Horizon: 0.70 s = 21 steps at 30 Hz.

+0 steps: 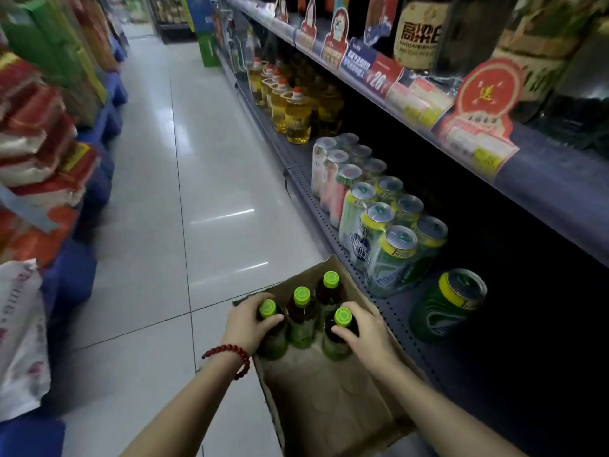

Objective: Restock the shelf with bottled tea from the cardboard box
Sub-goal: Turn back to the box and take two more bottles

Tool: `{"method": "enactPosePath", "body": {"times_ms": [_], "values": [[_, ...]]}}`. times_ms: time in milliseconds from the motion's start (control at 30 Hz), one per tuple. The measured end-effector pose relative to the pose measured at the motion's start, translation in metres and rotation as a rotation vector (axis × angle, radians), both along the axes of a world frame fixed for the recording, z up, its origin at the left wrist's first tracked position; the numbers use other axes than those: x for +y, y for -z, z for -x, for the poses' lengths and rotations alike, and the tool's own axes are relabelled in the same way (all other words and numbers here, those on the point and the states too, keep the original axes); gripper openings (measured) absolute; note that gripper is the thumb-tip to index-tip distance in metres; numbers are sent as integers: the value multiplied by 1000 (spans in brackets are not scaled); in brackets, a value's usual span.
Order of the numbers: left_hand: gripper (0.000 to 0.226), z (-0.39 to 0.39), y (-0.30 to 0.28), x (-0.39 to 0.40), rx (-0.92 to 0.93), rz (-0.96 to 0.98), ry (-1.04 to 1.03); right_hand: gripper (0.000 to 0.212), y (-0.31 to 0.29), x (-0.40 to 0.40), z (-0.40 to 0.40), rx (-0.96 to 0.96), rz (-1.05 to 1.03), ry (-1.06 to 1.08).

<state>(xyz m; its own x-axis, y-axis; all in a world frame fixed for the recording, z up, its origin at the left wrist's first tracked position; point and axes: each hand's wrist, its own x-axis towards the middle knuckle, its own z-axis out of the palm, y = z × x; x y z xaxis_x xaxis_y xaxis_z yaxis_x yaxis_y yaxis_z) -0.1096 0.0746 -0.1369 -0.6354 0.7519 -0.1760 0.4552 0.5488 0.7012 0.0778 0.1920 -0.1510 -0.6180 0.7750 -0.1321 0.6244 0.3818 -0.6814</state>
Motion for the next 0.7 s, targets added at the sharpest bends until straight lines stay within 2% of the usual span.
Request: {"method": "enactPosePath", "body": {"times_ms": [133,267,400,533,700], "values": [[41,1,8,-1,-21,-55,-51,37,12,-3,0,88,67,-40],[34,-3,3,-7,-11,-73,-95,38,1,-7,-4,188,141,47],[40,-8,-24,-16,-124,-99,-141,26,-34,-5,-7,274,195,83],[43,-21,-91,-25,-174,-162,-157,20,-98,-17,-9,337,248,51],[33,-35,-204,-36,-145,-188,-112,20,-199,-36,-9,345,239,20]]}}
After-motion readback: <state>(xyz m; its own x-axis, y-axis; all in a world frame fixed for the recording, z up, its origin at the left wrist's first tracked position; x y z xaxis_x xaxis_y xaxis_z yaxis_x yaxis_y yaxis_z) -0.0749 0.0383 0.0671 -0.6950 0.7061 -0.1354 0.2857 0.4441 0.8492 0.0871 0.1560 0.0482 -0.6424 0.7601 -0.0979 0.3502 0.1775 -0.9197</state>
